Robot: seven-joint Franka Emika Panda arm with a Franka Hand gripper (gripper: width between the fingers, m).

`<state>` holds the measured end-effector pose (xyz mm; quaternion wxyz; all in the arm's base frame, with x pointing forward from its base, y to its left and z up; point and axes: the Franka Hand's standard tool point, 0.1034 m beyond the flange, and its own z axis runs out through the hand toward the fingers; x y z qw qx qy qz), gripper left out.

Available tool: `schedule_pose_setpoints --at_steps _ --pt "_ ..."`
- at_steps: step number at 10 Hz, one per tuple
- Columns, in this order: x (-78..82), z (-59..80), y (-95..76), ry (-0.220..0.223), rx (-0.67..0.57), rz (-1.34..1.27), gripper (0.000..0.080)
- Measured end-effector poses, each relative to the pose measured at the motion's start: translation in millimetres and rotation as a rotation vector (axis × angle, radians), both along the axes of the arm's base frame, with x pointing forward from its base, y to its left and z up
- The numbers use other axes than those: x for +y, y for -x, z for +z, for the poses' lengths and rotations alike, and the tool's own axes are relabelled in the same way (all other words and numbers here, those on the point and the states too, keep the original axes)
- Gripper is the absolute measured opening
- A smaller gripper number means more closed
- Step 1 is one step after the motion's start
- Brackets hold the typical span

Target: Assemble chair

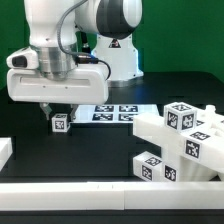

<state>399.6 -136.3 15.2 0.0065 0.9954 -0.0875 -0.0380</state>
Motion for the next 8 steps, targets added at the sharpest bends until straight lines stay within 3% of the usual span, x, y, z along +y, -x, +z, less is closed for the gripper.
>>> schedule_pose_setpoints --at_steps 1,2,3,5,6,8 --pt "0.8 -0.3 0.5 -0.004 0.006 0.0 0.0474" --pt "3.5 0.3 -1.4 -0.018 0.02 0.0 0.0587" --pt "3.3 4.6 -12.4 -0.02 0.008 0.009 0.0638" --pt "7.0 18.1 -29.5 -0.104 0.155 0.039 0.0646" --pt "1.0 22.6 -41.3 -0.116 0.199 0.049 0.0648" --pt "5.0 19.0 -34.8 -0.147 0.32 0.063 0.0648"
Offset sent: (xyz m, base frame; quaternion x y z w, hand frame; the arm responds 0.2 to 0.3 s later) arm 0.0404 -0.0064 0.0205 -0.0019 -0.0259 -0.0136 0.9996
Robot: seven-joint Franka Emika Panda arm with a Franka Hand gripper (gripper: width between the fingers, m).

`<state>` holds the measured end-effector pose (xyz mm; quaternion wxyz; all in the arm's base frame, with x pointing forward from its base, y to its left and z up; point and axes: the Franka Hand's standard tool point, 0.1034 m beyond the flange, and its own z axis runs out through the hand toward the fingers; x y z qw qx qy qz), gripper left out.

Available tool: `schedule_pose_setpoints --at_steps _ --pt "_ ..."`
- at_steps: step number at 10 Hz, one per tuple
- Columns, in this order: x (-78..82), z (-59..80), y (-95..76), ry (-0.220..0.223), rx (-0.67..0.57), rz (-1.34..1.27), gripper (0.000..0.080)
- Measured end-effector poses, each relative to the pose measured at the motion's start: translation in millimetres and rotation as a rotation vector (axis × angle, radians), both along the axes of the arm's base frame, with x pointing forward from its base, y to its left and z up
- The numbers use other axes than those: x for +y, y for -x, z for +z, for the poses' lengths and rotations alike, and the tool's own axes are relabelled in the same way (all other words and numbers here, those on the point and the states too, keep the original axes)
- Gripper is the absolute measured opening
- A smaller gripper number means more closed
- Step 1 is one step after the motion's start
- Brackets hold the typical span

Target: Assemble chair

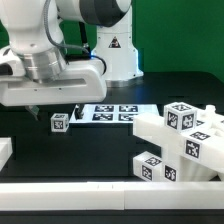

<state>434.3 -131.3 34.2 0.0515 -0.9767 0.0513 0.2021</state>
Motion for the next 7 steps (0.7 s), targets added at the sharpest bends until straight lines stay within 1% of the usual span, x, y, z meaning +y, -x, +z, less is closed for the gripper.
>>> schedule_pose_setpoints --at_steps 2,4,5,6,7 --pt "2.0 -2.2 -2.0 -0.027 0.123 0.014 0.0648" --pt "4.8 -2.6 3.6 -0.058 0.251 0.022 0.0648" --pt "3.3 -4.1 3.5 -0.068 0.311 0.027 0.0648" --pt "-5.1 -3.4 3.7 -0.087 0.41 0.018 0.0648" --pt "-13.3 -7.6 -3.4 -0.07 0.435 0.007 0.0648"
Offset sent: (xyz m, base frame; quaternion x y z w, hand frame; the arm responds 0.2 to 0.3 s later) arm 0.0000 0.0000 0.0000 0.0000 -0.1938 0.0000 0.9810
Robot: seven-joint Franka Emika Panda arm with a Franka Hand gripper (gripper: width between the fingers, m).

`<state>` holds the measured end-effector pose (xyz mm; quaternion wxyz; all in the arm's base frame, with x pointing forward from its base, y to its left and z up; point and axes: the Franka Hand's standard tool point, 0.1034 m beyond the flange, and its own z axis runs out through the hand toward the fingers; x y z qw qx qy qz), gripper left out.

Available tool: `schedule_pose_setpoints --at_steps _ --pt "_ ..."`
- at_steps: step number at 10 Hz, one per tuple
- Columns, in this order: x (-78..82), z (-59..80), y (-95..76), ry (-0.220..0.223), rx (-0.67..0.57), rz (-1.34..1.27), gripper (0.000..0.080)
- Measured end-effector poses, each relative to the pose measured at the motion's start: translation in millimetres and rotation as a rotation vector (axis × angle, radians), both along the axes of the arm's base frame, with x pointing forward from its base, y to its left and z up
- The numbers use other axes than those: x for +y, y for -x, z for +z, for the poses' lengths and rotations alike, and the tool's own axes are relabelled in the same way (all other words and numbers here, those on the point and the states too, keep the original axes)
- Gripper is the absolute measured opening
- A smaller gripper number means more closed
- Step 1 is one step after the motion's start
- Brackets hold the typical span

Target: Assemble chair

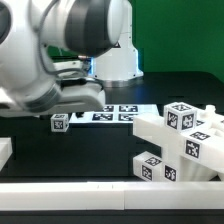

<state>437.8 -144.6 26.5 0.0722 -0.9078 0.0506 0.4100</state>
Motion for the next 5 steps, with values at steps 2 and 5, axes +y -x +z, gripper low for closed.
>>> schedule_pose_setpoints --at_steps 2,5 --pt "0.5 -0.4 -0.9 0.0 -0.006 0.002 0.0648" --pt "-1.6 -6.2 18.9 0.007 0.078 -0.057 0.0648"
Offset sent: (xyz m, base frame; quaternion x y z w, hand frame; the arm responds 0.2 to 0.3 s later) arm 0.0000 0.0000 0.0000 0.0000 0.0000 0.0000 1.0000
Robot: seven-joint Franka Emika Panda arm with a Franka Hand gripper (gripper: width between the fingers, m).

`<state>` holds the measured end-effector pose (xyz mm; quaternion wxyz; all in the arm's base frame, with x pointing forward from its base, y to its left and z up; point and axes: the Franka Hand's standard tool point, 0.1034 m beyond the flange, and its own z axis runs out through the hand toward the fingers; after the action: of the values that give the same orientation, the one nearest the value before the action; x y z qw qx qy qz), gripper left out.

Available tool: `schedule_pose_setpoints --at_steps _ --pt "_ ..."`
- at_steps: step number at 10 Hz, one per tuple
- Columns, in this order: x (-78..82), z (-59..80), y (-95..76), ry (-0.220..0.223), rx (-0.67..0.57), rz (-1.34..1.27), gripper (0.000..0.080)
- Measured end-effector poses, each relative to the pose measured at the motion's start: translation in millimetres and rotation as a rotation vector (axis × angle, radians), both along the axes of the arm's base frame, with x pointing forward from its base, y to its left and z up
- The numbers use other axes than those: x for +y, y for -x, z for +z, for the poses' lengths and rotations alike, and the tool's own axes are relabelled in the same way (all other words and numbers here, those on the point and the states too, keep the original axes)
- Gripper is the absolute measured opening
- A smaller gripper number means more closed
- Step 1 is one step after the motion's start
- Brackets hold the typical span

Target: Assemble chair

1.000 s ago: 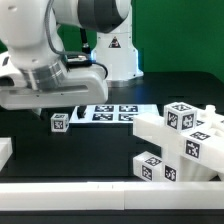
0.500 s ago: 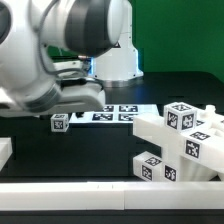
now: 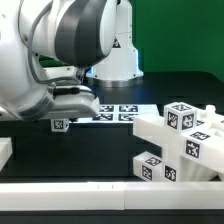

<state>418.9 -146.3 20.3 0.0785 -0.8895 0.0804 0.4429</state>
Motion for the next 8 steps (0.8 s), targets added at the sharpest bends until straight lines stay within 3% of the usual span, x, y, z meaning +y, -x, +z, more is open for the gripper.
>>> schedule_pose_setpoints --at_steps 2,5,7,8 --pt "2.5 -3.6 14.5 0.01 0.069 -0.032 0.0648" --pt "1.3 -3.7 13.5 0.013 0.064 -0.031 0.0648" --pt "1.2 -3.7 13.6 0.013 0.064 -0.031 0.039" --pt "1.2 -3.6 13.6 0.013 0.064 -0.031 0.039"
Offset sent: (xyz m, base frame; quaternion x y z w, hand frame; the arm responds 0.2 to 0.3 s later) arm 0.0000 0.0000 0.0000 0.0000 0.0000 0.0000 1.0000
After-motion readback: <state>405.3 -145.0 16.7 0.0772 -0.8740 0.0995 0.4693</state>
